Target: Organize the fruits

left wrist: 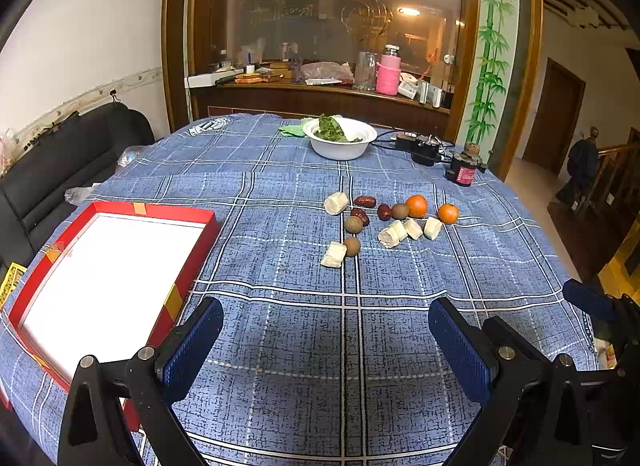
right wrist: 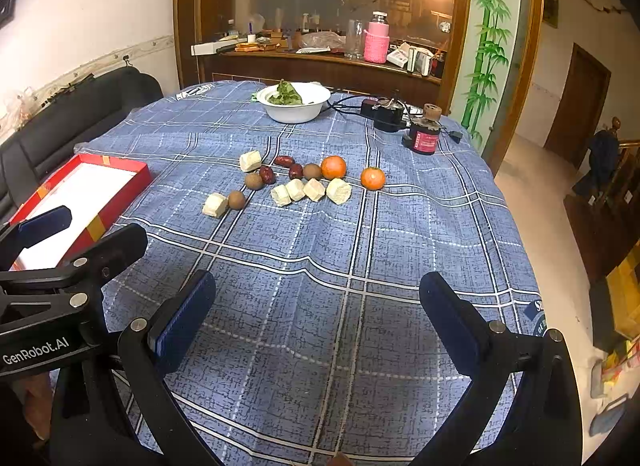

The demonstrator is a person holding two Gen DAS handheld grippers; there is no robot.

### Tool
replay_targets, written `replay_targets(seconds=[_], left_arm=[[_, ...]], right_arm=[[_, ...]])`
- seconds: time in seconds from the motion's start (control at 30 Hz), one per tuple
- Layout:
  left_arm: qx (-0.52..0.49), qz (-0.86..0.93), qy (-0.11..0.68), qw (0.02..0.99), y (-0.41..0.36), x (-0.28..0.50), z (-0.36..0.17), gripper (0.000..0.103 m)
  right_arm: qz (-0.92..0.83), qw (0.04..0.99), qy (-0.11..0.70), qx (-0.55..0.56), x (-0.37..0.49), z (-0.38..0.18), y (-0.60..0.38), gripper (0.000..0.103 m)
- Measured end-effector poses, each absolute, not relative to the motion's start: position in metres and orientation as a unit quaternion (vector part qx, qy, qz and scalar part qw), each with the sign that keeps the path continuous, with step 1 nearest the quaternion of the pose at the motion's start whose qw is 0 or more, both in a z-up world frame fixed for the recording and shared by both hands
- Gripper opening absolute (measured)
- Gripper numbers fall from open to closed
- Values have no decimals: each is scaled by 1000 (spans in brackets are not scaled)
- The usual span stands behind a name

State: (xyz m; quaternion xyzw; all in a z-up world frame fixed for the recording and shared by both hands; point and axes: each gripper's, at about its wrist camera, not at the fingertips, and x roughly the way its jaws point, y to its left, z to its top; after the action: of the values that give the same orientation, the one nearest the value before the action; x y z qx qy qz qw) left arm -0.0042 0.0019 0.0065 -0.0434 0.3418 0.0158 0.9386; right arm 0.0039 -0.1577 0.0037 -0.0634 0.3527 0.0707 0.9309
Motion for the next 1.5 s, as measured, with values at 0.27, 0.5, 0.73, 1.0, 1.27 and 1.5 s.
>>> replay_targets(seconds=[0.27, 0.5, 0.73, 1.0, 1.27, 1.5], left_arm=[[-47, 2, 343, 938, 4, -4, 3, 103], [-64, 20, 362, 930, 38, 4, -29, 102], [-77, -18, 387, 918, 33, 20, -43, 102], [-61, -47, 422, 903, 9, 47, -57, 81], [-83, -65, 421, 901, 2, 79, -64, 70], [-82, -62, 445, 890, -3, 112, -73, 48]], right_arm=[[72, 931, 353, -65, 4, 3, -158, 103], [71, 917, 392, -24, 14, -15, -182, 103], [96, 926, 366, -1, 39, -31, -194, 98], [130, 912, 386, 48, 116, -37, -195, 56], [129, 893, 423, 82, 181, -52, -193, 53], [150, 885, 433, 80, 202, -62, -186, 29]])
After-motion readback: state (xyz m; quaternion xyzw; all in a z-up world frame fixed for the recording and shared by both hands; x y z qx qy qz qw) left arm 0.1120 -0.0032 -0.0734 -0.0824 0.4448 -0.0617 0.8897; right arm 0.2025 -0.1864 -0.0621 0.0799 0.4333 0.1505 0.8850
